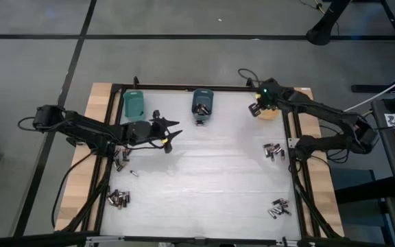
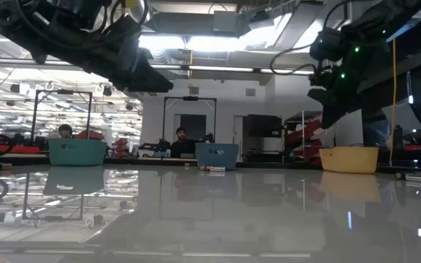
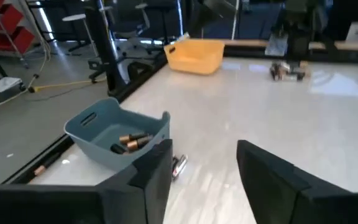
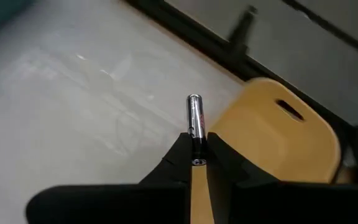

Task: Sort batteries
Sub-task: Put the silver battery into the yellow bin

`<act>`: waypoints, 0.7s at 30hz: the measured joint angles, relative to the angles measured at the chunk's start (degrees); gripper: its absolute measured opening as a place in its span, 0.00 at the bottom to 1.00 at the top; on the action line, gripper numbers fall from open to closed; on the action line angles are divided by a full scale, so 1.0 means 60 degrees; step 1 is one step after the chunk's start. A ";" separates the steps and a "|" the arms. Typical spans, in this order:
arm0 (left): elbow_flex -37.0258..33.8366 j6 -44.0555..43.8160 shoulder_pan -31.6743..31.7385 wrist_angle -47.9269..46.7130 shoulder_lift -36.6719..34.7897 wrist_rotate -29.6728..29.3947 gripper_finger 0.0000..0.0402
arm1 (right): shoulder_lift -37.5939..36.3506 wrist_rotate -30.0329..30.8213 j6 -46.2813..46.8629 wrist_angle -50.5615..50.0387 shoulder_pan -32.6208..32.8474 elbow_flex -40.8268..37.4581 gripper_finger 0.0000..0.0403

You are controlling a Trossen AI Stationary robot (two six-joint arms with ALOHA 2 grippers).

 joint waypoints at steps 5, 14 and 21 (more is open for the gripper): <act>0.0000 0.0244 -0.0060 -0.0461 0.0000 0.0006 0.44 | 0.0550 0.0013 0.0622 -0.0468 -0.0791 0.0000 0.05; 0.0000 0.0549 -0.0057 -0.0694 0.0000 0.0002 0.43 | 0.1794 0.1238 0.1211 -0.0822 -0.0979 0.0000 0.13; 0.0000 0.0515 -0.0057 -0.1127 0.0000 0.0006 0.43 | 0.1888 0.1028 0.1307 -0.0944 -0.0979 0.0004 0.27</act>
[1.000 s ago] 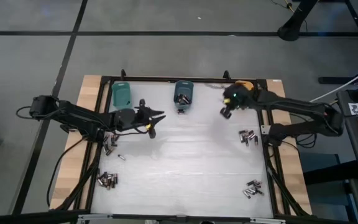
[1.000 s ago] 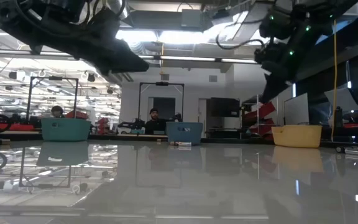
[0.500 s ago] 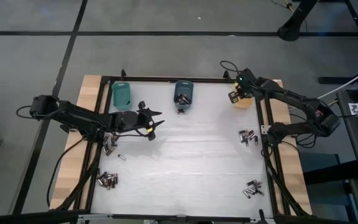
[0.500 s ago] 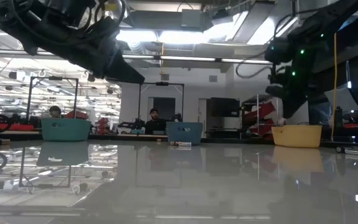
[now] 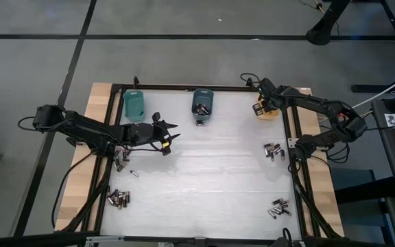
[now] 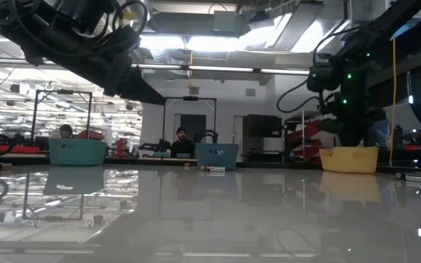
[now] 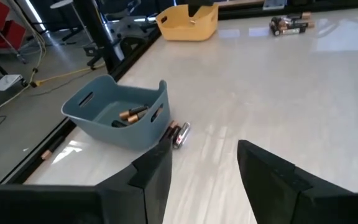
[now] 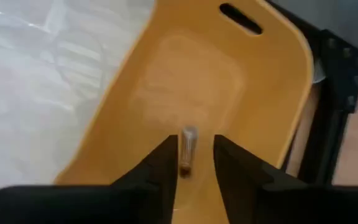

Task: Sort batteries
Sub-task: Put the silver battery into the yellow bin

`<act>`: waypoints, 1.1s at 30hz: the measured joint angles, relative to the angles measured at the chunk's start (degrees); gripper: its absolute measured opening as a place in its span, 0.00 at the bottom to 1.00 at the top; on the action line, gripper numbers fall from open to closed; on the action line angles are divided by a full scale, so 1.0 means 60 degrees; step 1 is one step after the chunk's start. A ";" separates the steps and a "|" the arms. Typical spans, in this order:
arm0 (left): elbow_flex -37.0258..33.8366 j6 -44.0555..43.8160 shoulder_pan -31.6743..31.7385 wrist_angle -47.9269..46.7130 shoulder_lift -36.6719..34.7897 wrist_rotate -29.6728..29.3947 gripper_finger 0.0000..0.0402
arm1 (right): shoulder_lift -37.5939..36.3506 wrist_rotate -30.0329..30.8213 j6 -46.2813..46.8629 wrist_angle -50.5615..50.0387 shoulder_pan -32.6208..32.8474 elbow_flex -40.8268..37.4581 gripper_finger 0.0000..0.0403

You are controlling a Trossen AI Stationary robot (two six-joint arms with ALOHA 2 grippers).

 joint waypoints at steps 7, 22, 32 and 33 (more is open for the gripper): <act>0.0000 0.0248 0.0000 0.0044 0.0000 0.0002 0.43 | 0.0000 -0.0034 -0.0357 -0.0195 0.0010 0.0352 0.35; 0.0280 -0.2916 -0.0229 -0.3031 -0.0583 0.0015 0.43 | -0.0340 -0.1354 -0.1807 0.1988 0.1906 0.2065 0.33; 0.2774 -0.4905 -0.2006 -1.0400 -0.1162 0.1196 0.43 | -0.0324 -0.4274 -0.3104 0.8025 0.4593 0.0948 0.33; 0.2816 -0.4873 -0.2204 -1.0736 -0.1158 0.1473 0.43 | -0.0324 -0.4634 -0.3292 0.8407 0.4765 0.0798 0.33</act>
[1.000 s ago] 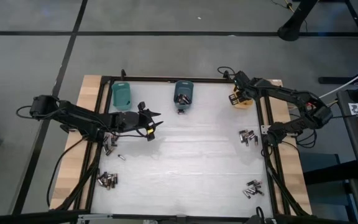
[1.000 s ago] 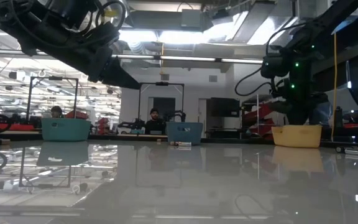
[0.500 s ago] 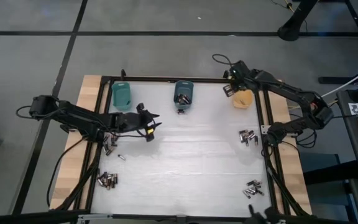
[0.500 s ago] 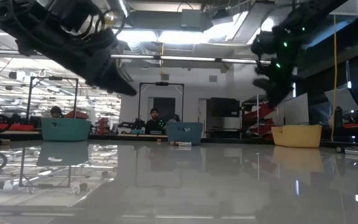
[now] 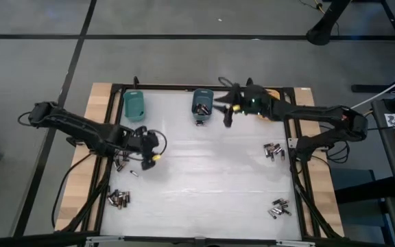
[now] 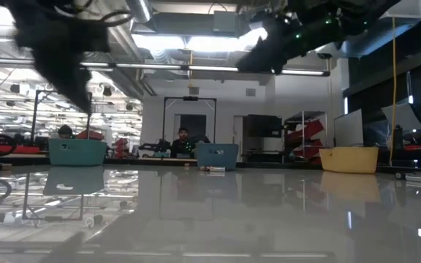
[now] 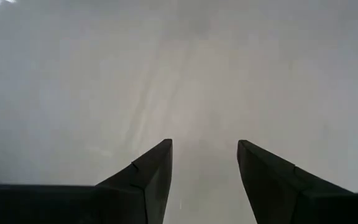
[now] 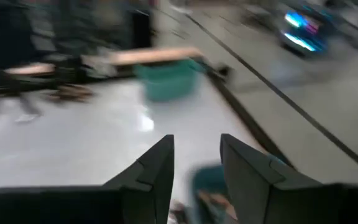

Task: Sort batteries
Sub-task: Put the silver battery into the yellow bin

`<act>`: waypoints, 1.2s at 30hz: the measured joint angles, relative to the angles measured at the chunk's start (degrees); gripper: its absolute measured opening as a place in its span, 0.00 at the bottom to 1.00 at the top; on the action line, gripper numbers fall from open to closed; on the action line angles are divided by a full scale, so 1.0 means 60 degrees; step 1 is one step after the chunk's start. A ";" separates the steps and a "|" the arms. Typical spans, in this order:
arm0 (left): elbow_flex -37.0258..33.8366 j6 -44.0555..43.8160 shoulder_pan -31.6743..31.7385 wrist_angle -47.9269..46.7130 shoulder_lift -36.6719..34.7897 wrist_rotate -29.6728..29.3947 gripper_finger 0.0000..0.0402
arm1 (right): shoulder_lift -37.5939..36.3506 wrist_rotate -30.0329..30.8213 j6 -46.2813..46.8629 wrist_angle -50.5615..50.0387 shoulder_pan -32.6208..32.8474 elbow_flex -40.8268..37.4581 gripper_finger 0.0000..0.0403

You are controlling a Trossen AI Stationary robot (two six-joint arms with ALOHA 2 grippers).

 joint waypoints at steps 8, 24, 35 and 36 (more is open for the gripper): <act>-0.0011 -0.0617 -0.1300 -0.1766 0.0432 0.1558 0.43 | 0.0007 -0.0742 -0.1111 0.0651 0.0699 -0.0387 0.33; -0.0011 -0.0896 -0.2745 -0.2398 0.1717 0.2651 0.43 | 0.0007 -0.0755 -0.1621 0.0314 0.0688 -0.0387 0.33; -0.0364 -0.0783 -0.2925 -0.1595 0.2560 0.2662 0.43 | 0.0007 -0.0763 -0.1694 0.0318 0.0688 -0.0387 0.33; -0.0364 -0.0668 -0.2925 -0.1565 0.2667 0.2666 0.43 | 0.0007 -0.0764 -0.1694 0.0318 0.0688 -0.0387 0.33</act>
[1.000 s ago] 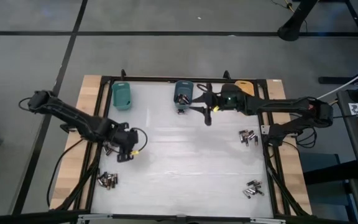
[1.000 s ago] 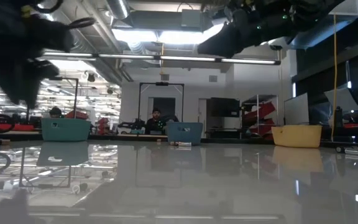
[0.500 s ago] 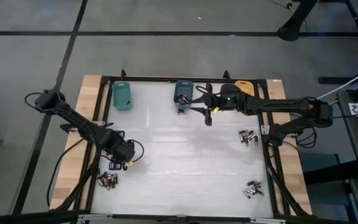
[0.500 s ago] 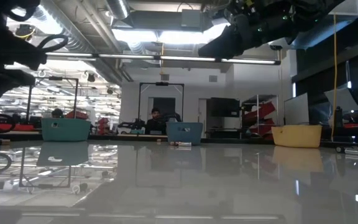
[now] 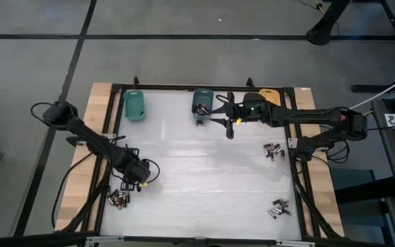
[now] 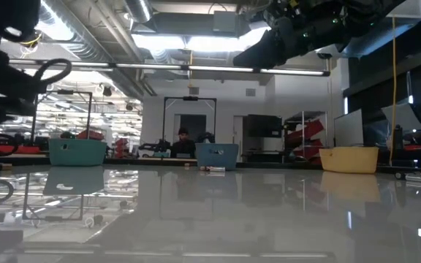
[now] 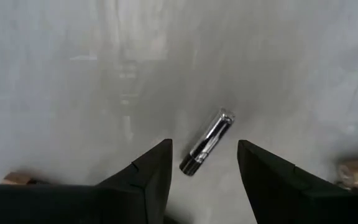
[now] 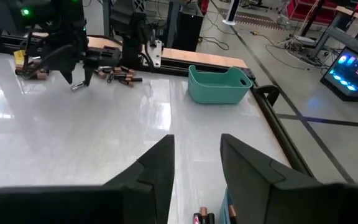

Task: Sort batteries
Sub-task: Put the silver battery into the yellow bin

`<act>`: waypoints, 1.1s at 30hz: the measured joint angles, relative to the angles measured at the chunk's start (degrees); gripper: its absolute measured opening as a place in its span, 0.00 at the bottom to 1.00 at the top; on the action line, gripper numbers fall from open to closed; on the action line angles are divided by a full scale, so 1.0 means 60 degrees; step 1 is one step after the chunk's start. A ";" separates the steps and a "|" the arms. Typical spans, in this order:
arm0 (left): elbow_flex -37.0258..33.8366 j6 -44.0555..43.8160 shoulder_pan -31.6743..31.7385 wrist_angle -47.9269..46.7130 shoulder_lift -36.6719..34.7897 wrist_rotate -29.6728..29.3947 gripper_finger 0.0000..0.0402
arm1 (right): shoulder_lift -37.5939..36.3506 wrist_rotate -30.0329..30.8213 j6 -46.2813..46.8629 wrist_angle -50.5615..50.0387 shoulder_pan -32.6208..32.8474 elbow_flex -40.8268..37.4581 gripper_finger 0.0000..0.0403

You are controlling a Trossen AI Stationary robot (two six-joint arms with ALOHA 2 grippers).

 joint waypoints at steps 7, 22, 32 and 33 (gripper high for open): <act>0.0040 0.0483 0.0004 0.0128 0.0652 0.0035 0.37 | 0.0000 -0.0001 0.0000 0.0000 0.0000 0.0000 0.33; 0.0182 0.0100 0.0022 0.0182 0.0765 -0.0018 0.03 | -0.0553 0.2065 -0.0667 -0.2134 -0.0005 0.0015 0.33; 0.0677 0.0831 0.0194 0.0483 0.0794 -0.0086 0.04 | -0.1343 0.2611 -0.0659 -0.3420 -0.0004 0.0015 0.33; 0.0760 0.0946 0.0254 0.0507 0.0792 -0.0074 0.04 | -0.1378 0.2611 -0.0659 -0.3468 -0.0004 0.0015 0.33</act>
